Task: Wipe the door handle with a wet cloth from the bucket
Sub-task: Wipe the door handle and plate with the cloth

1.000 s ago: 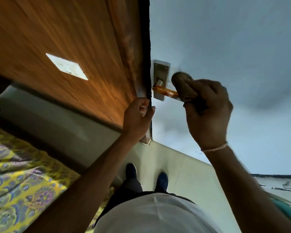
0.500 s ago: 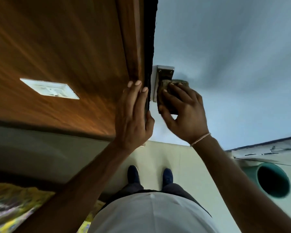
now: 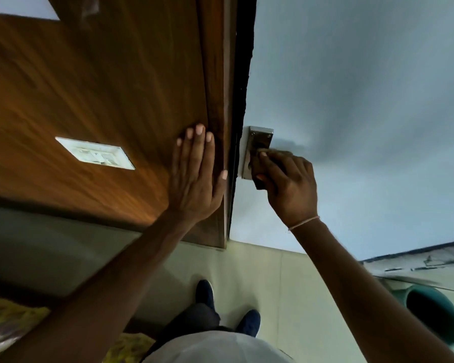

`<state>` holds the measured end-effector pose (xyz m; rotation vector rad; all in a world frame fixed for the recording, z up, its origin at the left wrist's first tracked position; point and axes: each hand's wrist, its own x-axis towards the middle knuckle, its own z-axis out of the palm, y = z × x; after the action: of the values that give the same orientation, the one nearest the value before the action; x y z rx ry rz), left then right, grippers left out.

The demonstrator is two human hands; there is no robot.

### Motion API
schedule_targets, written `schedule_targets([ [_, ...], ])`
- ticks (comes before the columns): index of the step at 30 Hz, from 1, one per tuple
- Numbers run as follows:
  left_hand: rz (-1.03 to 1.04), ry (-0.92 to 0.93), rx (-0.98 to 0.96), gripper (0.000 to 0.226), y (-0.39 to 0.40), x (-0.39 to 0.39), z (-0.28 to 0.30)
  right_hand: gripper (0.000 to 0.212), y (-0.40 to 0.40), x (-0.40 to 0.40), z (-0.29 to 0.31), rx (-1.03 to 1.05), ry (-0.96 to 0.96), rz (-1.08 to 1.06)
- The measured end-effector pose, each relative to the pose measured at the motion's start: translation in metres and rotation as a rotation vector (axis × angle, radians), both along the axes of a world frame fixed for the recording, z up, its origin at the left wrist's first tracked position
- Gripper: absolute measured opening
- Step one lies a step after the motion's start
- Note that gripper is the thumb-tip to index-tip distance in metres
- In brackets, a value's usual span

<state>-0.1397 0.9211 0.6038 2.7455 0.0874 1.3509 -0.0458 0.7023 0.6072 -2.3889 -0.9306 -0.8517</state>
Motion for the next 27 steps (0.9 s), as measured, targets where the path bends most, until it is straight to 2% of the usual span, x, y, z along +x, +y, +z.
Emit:
schedule_targets([
  [3,0.071,-0.045,0.008,0.091,0.012,0.008,0.009,0.035,-0.005,-0.001,-0.005,0.007,0.011,-0.058],
  [8,0.107,-0.091,0.172,0.105,0.039,0.017,0.002,0.037,0.024,-0.013,0.0,0.039,0.025,-0.063],
  [12,0.098,-0.109,0.168,0.105,0.042,0.024,-0.002,0.034,0.008,-0.009,-0.002,0.028,0.02,-0.052],
  [15,0.084,-0.109,0.145,0.105,0.039,0.024,-0.003,0.03,-0.013,-0.009,-0.002,0.031,0.035,-0.148],
  [18,0.077,-0.125,0.119,0.103,0.034,0.025,-0.004,0.033,0.013,-0.02,0.002,0.05,0.039,-0.214],
  [21,0.068,-0.136,0.103,0.1,0.029,0.027,-0.005,0.032,0.042,-0.03,0.006,0.058,0.028,-0.173],
  [23,0.07,-0.127,0.107,0.096,0.027,0.026,-0.004,0.032,0.031,-0.026,0.007,0.031,0.025,-0.149],
  [27,0.098,-0.097,0.12,0.092,0.027,0.024,-0.002,0.031,-0.018,-0.019,0.003,-0.009,0.027,-0.237],
])
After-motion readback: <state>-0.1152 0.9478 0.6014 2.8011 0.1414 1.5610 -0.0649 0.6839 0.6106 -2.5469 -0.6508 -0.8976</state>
